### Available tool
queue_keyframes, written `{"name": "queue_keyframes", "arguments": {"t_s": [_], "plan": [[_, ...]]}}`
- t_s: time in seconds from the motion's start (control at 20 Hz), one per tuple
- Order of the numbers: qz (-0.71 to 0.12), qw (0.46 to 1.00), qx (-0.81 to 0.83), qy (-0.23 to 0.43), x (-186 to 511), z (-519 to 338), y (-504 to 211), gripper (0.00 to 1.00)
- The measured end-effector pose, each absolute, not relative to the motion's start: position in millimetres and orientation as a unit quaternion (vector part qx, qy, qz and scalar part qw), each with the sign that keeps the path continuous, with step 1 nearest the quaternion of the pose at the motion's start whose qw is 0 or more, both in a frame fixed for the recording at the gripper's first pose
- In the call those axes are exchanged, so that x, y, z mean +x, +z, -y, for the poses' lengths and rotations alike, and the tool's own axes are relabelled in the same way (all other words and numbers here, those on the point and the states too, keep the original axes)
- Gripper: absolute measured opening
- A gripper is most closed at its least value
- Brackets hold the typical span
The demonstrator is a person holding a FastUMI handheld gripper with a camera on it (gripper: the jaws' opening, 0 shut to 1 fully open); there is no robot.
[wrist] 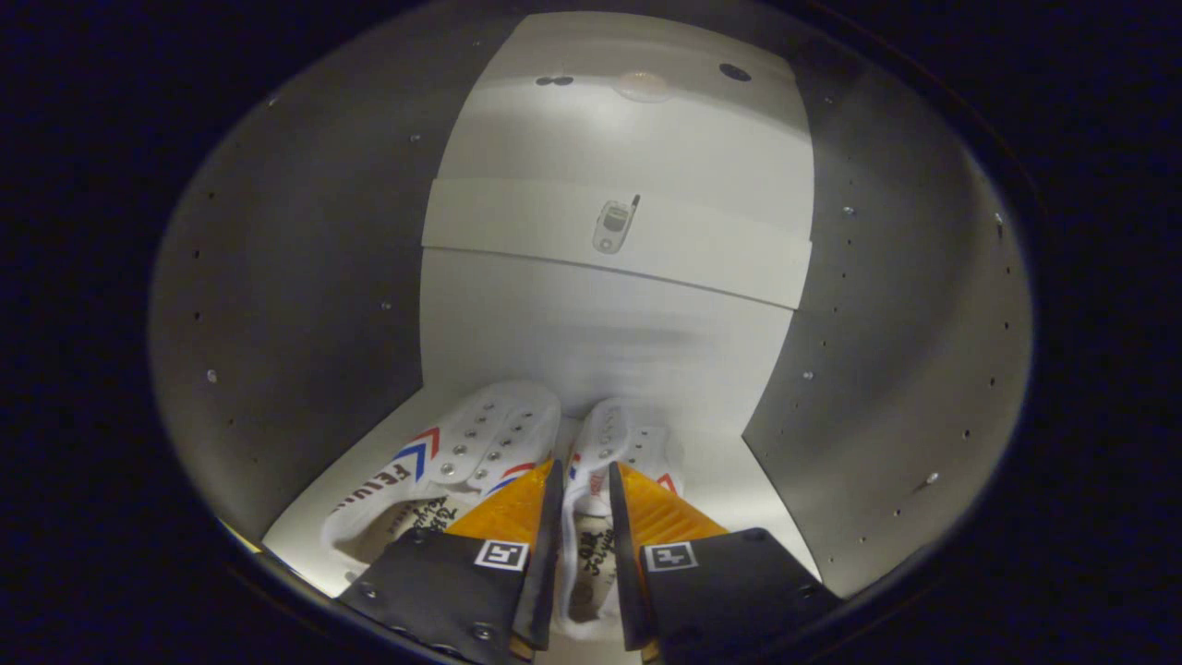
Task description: Open the shoe cabinet door, grab the shoes and put them into the shoe cabinet, then close the shoe cabinet door.
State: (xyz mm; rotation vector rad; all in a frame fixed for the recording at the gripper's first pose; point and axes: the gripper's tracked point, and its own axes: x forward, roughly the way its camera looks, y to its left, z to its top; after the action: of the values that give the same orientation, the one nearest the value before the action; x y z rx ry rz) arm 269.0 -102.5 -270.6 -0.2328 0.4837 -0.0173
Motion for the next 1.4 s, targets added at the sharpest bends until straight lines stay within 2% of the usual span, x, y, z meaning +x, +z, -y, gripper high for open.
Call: {"name": "queue_keyframes", "arguments": {"t_s": [0.6,1.4], "plan": [[-0.185,0.978,-0.101,-0.011,187.9,101.9,-202.3,0.31],[-0.083,0.993,-0.078,0.020,21.5,93.2,-75.5,0.31]]}}
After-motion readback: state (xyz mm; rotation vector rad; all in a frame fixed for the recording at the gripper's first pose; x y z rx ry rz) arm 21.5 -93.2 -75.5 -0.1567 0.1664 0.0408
